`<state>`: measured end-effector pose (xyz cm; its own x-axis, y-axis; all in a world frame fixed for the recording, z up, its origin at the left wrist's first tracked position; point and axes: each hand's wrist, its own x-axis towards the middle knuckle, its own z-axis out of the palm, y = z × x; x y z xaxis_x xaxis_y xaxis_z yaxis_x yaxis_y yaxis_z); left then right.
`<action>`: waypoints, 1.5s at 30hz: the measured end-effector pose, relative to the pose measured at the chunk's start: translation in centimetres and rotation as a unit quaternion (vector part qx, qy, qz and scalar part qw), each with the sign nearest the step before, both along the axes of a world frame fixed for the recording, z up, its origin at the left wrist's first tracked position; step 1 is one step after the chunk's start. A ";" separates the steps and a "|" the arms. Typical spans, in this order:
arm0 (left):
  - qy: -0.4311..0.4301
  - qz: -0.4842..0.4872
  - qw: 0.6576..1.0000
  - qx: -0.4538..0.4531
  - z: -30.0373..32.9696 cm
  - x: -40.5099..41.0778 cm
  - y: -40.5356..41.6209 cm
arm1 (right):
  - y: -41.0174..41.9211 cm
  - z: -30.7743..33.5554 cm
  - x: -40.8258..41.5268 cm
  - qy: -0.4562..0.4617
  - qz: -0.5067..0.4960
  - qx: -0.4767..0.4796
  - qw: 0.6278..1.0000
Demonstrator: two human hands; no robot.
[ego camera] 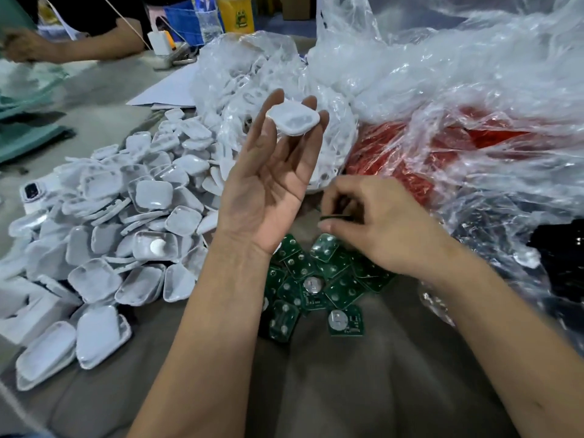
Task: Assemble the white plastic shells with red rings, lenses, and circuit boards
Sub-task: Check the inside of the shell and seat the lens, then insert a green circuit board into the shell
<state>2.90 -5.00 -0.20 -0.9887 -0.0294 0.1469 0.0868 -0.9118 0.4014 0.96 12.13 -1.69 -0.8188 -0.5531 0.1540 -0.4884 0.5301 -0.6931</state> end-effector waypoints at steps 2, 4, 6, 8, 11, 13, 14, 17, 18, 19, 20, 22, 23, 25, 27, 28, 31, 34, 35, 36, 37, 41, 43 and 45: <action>0.007 -0.012 1.000 -0.022 -0.1 0.0 0.4 | 1.9 -0.2 -0.2 -0.047 -0.019 -0.129 0.990; 0.011 -0.022 0.999 -0.043 -0.2 0.0 0.7 | 3.4 -0.3 -0.6 -0.092 -0.028 -0.261 0.961; 0.011 -0.032 0.998 -0.053 -0.5 -0.1 1.1 | 4.3 -0.3 -0.9 -0.113 -0.032 -0.343 0.932; 0.010 -0.046 0.997 -0.065 -0.8 0.0 1.5 | 4.5 -0.4 -1.1 -0.105 -0.033 -0.371 0.922; 0.023 -0.074 0.993 -0.094 -1.2 0.1 2.0 | 4.3 -0.5 -0.9 -0.084 -0.024 -0.370 0.925; 0.027 -0.093 0.990 -0.098 -1.5 0.0 2.3 | 4.2 -0.4 -0.8 -0.082 -0.024 -0.379 0.922; 0.024 -0.102 0.990 -0.096 -1.6 0.0 2.5 | 4.3 -0.4 -0.8 -0.078 -0.029 -0.384 0.919; 0.018 -0.116 0.988 -0.099 -2.0 -0.3 3.0 | 4.5 -0.1 -0.8 -0.056 -0.059 -0.401 0.912; 0.017 -0.119 0.988 -0.102 -2.1 -0.4 3.1 | 4.6 -0.1 -0.8 -0.052 -0.075 -0.411 0.907; 0.017 -0.121 0.987 -0.102 -2.2 -0.5 3.1 | 4.7 0.0 -0.7 -0.050 -0.091 -0.425 0.899; 0.017 -0.124 0.987 -0.100 -2.2 -0.5 3.1 | 4.7 0.2 -0.7 -0.050 -0.104 -0.440 0.890; 0.012 -0.128 0.987 -0.093 -2.3 -0.6 3.2 | 4.8 0.5 -0.6 -0.051 -0.115 -0.469 0.874; 0.010 -0.129 0.987 -0.094 -2.3 -0.7 3.3 | 4.7 0.6 -0.5 -0.050 -0.116 -0.480 0.868; 0.006 -0.128 0.987 -0.099 -2.4 -0.7 3.5 | 4.7 0.7 -0.5 -0.044 -0.116 -0.492 0.862; 0.002 -0.128 0.987 -0.100 -2.4 -0.7 3.5 | 4.7 0.8 -0.6 -0.030 -0.115 -0.494 0.861; 0.000 -0.128 0.987 -0.099 -2.4 -0.7 3.5 | 4.8 0.8 -0.6 -0.026 -0.114 -0.496 0.861; -0.008 -0.125 0.987 -0.099 -2.5 -0.7 3.5 | 5.0 0.9 -0.6 -0.044 -0.093 -0.503 0.858; -0.020 -0.114 0.988 -0.105 -2.6 -0.7 3.6 | 4.9 0.9 -0.5 -0.060 -0.086 -0.501 0.859; -0.022 -0.110 0.988 -0.105 -2.7 -0.8 3.7 | 4.8 0.9 -0.5 -0.060 -0.088 -0.503 0.857; -0.023 -0.106 0.988 -0.105 -2.7 -0.8 3.7 | 4.8 0.9 -0.5 -0.060 -0.091 -0.507 0.855; -0.025 -0.103 0.989 -0.104 -2.7 -0.8 3.8 | 4.8 0.9 -0.5 -0.061 -0.095 -0.509 0.853; -0.031 -0.094 0.989 -0.108 -2.8 -1.0 3.8 | 4.9 1.0 -0.4 -0.078 -0.115 -0.516 0.845; -0.030 -0.095 0.989 -0.112 -2.8 -1.0 3.8 | 4.8 0.8 -0.3 -0.040 -0.127 -0.487 0.863; -0.024 -0.099 0.988 -0.119 -2.9 -1.0 3.9 | 4.7 0.6 -0.3 0.007 -0.145 -0.448 0.882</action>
